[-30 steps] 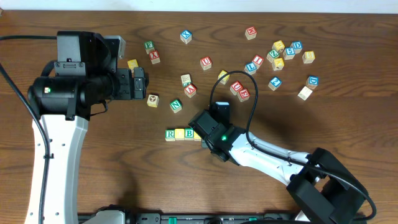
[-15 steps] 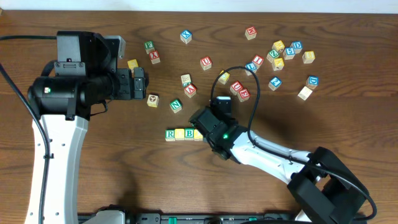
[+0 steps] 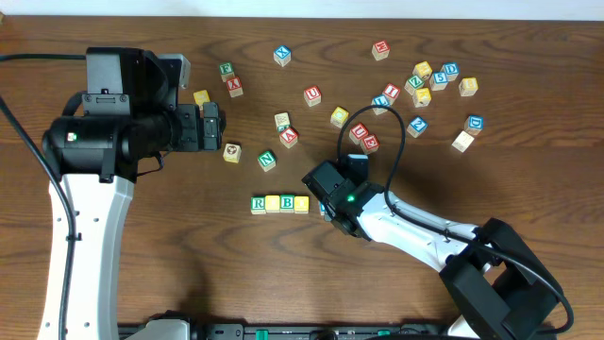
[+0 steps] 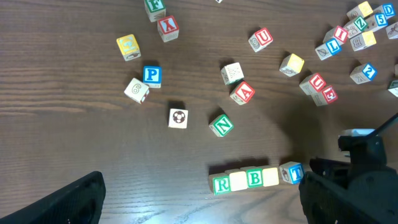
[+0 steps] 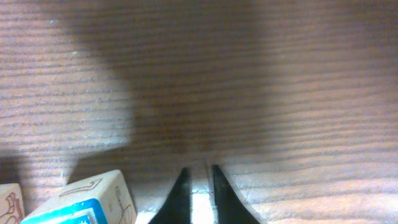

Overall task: Spell out ROBOT
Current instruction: 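Press the right gripper against the T block to align it with the row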

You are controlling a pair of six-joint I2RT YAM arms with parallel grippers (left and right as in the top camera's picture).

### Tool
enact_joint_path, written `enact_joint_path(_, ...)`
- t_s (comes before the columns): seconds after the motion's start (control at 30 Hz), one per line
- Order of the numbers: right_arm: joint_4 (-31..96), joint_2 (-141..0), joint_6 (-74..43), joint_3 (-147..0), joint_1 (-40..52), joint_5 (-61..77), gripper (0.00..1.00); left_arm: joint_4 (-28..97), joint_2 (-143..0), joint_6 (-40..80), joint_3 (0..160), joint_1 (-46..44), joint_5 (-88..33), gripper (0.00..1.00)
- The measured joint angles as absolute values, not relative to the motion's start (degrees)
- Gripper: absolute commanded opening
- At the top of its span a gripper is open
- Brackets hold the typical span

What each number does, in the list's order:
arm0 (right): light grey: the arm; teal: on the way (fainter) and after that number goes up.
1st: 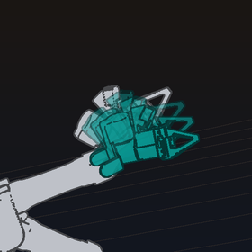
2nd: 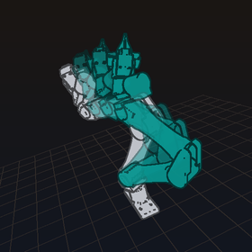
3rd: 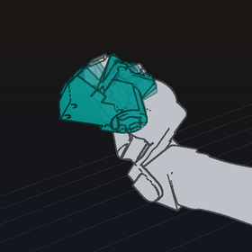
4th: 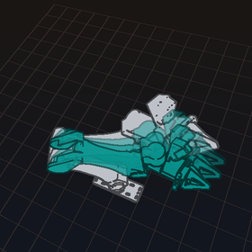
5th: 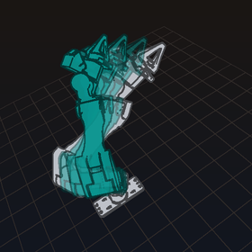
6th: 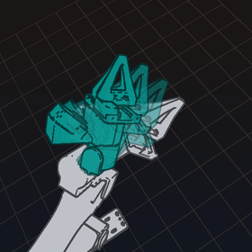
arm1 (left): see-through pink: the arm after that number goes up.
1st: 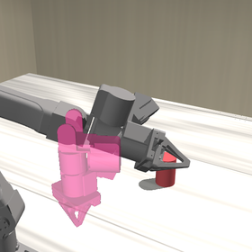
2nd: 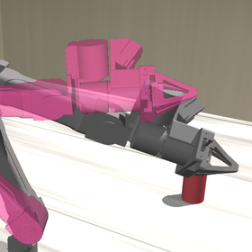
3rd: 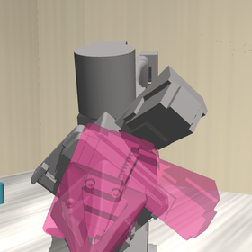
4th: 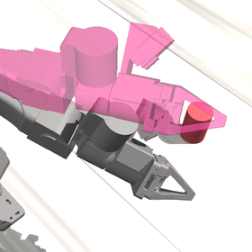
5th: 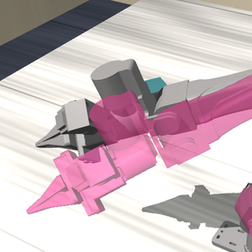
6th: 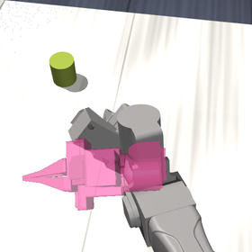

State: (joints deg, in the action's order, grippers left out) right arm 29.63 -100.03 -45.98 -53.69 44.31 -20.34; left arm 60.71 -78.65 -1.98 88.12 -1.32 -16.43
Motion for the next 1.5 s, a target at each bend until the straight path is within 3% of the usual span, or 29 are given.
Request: enact_joint_path(1.5, 23.7, -100.03, -46.09, -53.69, 44.4, -10.66, 0.01, 60.71, -78.65, -1.98, 88.12, -1.32, -16.43, 0.98)
